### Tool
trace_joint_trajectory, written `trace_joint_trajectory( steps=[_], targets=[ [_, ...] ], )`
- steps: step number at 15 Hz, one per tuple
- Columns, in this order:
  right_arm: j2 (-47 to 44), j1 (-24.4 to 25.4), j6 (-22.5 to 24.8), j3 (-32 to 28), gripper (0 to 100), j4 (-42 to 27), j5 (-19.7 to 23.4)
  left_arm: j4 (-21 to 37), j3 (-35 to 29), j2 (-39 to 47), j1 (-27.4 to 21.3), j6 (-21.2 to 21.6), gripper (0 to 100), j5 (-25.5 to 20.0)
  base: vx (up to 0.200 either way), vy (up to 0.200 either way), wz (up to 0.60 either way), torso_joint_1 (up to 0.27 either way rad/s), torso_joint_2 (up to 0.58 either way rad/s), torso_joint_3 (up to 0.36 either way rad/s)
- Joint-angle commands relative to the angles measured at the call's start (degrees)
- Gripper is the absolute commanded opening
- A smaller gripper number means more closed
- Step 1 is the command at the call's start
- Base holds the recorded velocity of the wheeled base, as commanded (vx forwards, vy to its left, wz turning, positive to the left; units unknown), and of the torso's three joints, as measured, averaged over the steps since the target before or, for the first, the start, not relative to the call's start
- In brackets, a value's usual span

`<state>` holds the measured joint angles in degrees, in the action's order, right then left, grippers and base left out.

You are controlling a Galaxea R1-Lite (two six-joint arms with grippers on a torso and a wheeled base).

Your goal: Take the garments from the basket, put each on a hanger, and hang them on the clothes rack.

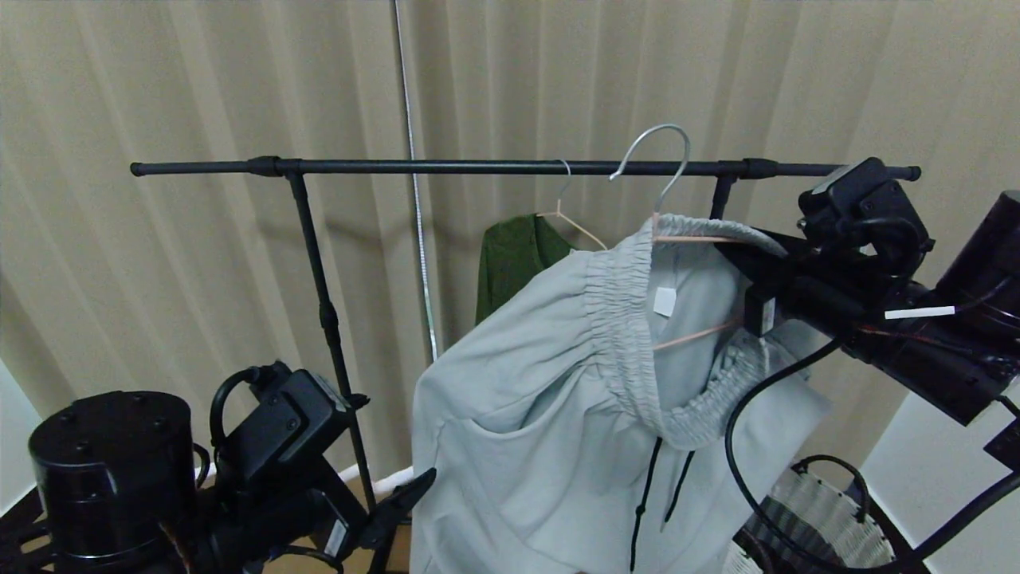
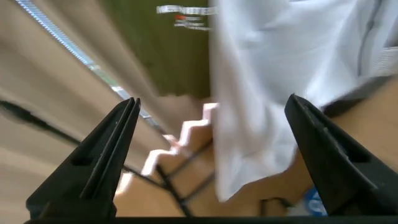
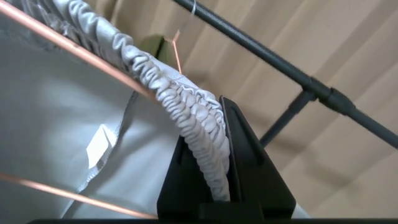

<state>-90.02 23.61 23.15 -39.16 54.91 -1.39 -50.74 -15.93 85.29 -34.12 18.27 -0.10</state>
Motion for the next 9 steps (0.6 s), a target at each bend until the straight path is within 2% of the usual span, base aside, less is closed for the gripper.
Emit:
trace_joint_trajectory(
  steps=[1,3,6,7,9],
  targets=[
    [1.33,1.79,-0.65,0.04,0,-0.06,0.34,-1.47,-0.15,2.52,-0.60,-0.17,100,0.01,0.000,0.000,0.00,0.000,0.00,0.000],
    [2.30,3.55,-1.35,0.04,0,-0.15,0.77,-7.80,0.46,6.03,-0.33,-0.26,100,0.10,0.000,0.000,0.00,0.000,0.00,0.000],
    [2.39,3.72,-1.35,0.04,0,-0.15,0.69,-10.08,1.26,7.00,-0.24,-0.26,100,0.01,0.000,0.000,0.00,0.000,0.00,0.000],
    [2.56,3.72,-1.35,-0.04,0,-0.15,0.69,-10.08,1.43,6.91,-0.16,-0.34,0,0.01,0.000,0.000,0.00,0.000,0.00,0.000],
    [2.92,3.72,-1.35,-0.13,0,-0.50,0.69,-10.08,1.61,6.82,1.60,-0.08,0,0.01,0.000,0.000,0.00,0.000,0.00,0.000]
  ],
)
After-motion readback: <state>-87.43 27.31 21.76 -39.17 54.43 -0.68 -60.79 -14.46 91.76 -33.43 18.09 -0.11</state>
